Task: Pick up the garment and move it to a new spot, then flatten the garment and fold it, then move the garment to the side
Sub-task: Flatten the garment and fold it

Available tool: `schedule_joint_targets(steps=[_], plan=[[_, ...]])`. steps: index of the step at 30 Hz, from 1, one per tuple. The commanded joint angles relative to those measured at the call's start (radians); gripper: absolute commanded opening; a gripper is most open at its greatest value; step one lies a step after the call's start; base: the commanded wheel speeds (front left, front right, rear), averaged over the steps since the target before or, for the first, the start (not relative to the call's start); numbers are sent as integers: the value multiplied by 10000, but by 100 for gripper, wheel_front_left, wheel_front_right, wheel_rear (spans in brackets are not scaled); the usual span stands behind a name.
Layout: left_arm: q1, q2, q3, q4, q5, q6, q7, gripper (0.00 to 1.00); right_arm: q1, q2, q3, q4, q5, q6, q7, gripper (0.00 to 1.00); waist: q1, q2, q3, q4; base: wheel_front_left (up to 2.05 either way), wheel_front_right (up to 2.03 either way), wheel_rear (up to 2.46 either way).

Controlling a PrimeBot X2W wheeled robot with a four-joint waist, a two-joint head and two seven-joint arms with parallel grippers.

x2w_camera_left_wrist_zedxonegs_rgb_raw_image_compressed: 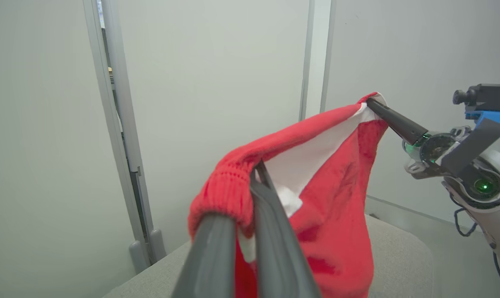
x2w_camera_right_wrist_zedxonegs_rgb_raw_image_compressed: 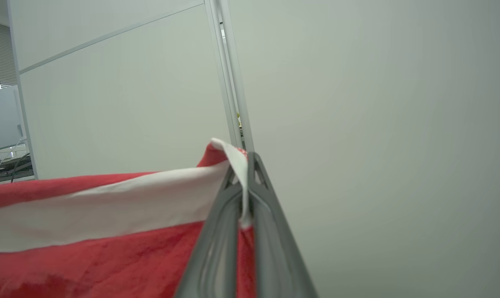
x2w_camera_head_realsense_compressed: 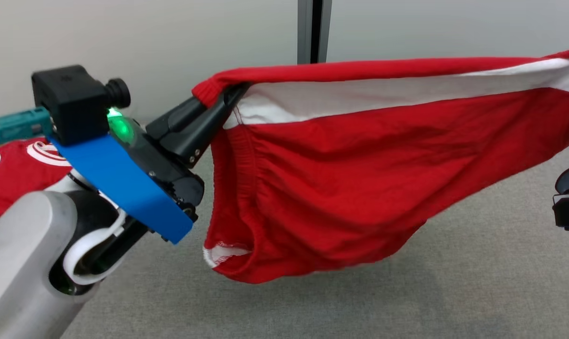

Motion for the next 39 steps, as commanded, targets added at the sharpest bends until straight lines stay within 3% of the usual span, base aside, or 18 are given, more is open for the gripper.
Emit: schedule_joint_targets(steps=[1,6,12,18,22,31,39], plan=[[-189,78,68,-41,-43,99,163,0,-198,44,-37,-75,-90,1,91,0,0,0,75,-30,0,0,0],[-825,6,77,226,-174,274,720,0,-598,164,101,280,-174,1,368,0,0,0,600,-222,0,0,0],[-2045,-293,-10,1442,199,134,978,0,-2333,-36,775,2150,-765,1,-26,0,0,0,1528,-686,0,0,0],[-4121,-1190,381,2871,748,3,292,0,-4959,129,890,3744,-1397,1,-1065,0,0,0,2210,-1223,0,0,0],[-4892,-1558,331,3468,964,-163,-155,0,-5774,294,904,4426,-1841,1,-1688,0,0,0,2588,-1454,0,0,0],[-2790,-1196,-1157,3846,1022,-421,-829,0,-3843,537,1571,6157,-1803,1,-2597,0,0,0,3375,-1437,0,0,0],[-90,-841,-1965,3350,943,-435,-2247,0,-1457,615,1431,7114,-771,1,-3311,0,0,0,3376,-1097,0,0,0]])
